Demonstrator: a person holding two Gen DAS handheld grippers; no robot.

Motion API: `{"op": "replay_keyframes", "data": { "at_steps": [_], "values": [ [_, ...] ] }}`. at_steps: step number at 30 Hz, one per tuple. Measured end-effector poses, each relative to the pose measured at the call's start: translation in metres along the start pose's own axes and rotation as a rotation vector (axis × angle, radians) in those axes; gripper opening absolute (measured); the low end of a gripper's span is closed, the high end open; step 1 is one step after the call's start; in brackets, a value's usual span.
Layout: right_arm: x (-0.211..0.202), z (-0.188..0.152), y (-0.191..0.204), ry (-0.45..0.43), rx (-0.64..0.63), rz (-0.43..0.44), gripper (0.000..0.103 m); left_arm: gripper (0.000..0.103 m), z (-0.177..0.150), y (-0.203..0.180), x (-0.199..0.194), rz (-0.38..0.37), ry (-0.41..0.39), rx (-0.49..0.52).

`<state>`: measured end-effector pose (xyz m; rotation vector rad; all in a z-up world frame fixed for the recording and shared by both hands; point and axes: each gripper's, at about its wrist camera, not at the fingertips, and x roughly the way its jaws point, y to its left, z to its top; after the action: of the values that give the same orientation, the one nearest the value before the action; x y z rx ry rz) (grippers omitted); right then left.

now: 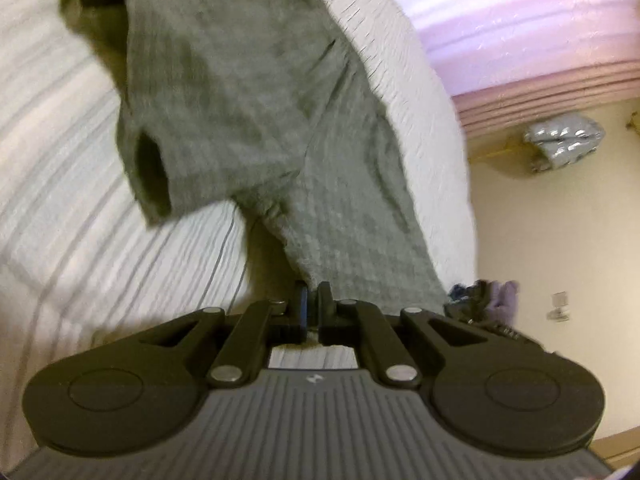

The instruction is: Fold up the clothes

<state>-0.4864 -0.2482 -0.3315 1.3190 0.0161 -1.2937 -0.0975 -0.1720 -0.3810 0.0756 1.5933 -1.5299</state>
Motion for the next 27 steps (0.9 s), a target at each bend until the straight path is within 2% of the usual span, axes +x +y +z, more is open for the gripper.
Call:
{"op": "replay_keyframes", "data": {
  "at_steps": [4, 6, 9, 11, 12, 13, 16, 19, 22, 25, 27],
  "values": [
    [0.022, -0.005, -0.012, 0.072, -0.067, -0.096, 0.002, 0.002, -0.008, 0.008, 0.018, 0.087, 0.022, -0.043],
    [0.031, -0.015, -0.024, 0.094, -0.038, -0.143, 0.002, 0.003, -0.009, 0.005, 0.018, 0.103, 0.043, -0.017],
    [0.023, -0.027, -0.030, 0.058, 0.011, -0.174, 0.005, 0.007, -0.008, 0.001, -0.001, 0.132, 0.088, 0.069],
    [0.011, -0.032, -0.022, 0.022, 0.012, -0.234, 0.025, 0.011, -0.006, 0.002, -0.020, 0.154, 0.102, 0.122],
    [0.004, -0.035, -0.016, 0.002, 0.009, -0.256, 0.041, 0.013, -0.004, 0.004, -0.031, 0.163, 0.093, 0.132],
    [-0.002, -0.038, -0.009, -0.017, 0.007, -0.268, 0.045, 0.014, 0.004, 0.008, -0.044, 0.176, 0.072, 0.134],
    [-0.015, -0.053, 0.015, -0.021, 0.013, -0.210, 0.046, 0.021, 0.038, 0.026, -0.078, 0.224, -0.013, 0.113],
    [-0.008, -0.081, 0.040, 0.047, 0.035, -0.095, 0.045, 0.024, 0.086, 0.046, -0.108, 0.282, -0.103, 0.110],
    [0.017, -0.124, 0.073, 0.136, 0.057, 0.006, 0.045, 0.026, 0.134, 0.067, -0.124, 0.305, -0.155, 0.102],
    [0.046, -0.172, 0.095, 0.195, 0.178, 0.074, 0.045, 0.034, 0.178, 0.082, -0.135, 0.282, -0.175, 0.105],
    [0.065, -0.202, 0.103, 0.194, 0.272, 0.093, 0.045, 0.037, 0.199, 0.092, -0.138, 0.262, -0.162, 0.132]
  ]
}}
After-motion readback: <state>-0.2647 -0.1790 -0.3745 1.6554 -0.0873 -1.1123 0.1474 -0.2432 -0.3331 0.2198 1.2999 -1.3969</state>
